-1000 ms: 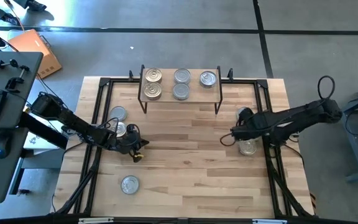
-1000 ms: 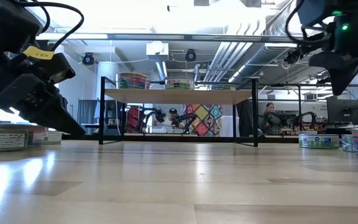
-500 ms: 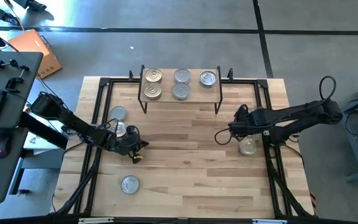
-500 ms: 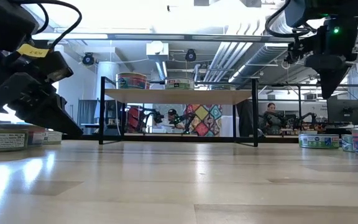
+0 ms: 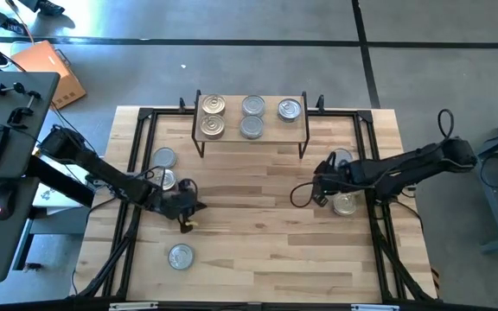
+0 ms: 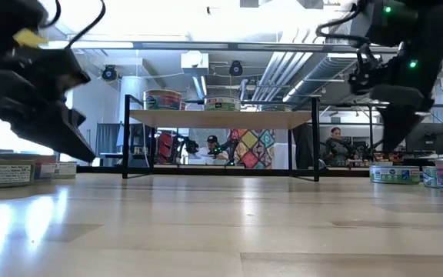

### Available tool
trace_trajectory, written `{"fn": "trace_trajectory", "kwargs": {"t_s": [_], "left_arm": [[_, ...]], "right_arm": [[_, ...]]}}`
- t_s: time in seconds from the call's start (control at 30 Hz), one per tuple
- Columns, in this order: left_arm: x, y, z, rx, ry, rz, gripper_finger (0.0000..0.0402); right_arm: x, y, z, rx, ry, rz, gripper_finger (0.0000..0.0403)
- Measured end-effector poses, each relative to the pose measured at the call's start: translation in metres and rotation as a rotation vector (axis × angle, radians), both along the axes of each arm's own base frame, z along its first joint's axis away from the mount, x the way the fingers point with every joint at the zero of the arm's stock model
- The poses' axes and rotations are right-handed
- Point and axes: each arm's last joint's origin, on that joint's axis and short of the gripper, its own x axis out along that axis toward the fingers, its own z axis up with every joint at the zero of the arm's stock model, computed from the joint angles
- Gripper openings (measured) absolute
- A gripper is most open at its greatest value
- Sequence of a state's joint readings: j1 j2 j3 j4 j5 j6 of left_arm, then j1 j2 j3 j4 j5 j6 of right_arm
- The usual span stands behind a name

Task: Stack canned seafood by type on shelf
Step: Put the bottom left green tuna can on the shelf aligned with the other green tuna can

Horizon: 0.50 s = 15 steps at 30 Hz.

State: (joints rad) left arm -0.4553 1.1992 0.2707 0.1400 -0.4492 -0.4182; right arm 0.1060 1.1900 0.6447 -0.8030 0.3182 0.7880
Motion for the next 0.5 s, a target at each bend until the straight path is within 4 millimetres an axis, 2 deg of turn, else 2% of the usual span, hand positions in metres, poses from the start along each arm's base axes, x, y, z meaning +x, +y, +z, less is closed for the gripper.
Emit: {"fn": "trace_trajectory", "kwargs": {"t_s": [0.17, 0.3, 0.5], "left_arm": [[-0.002, -0.031, 0.029, 0.092, 0.145, -0.159, 0.0000], [-0.014, -0.056, 0.049, 0.063, 0.225, -0.194, 0.0000], [-0.046, -0.087, 0.054, -0.114, 0.253, -0.151, 0.0000]], "right_arm": [[0.019, 0.008, 0.001, -0.008, -0.220, 0.102, 0.0000], [0.040, 0.020, 0.008, -0.035, -0.442, 0.205, 0.0000], [0.067, 0.044, 0.008, -0.093, -0.634, 0.394, 0.0000]]}}
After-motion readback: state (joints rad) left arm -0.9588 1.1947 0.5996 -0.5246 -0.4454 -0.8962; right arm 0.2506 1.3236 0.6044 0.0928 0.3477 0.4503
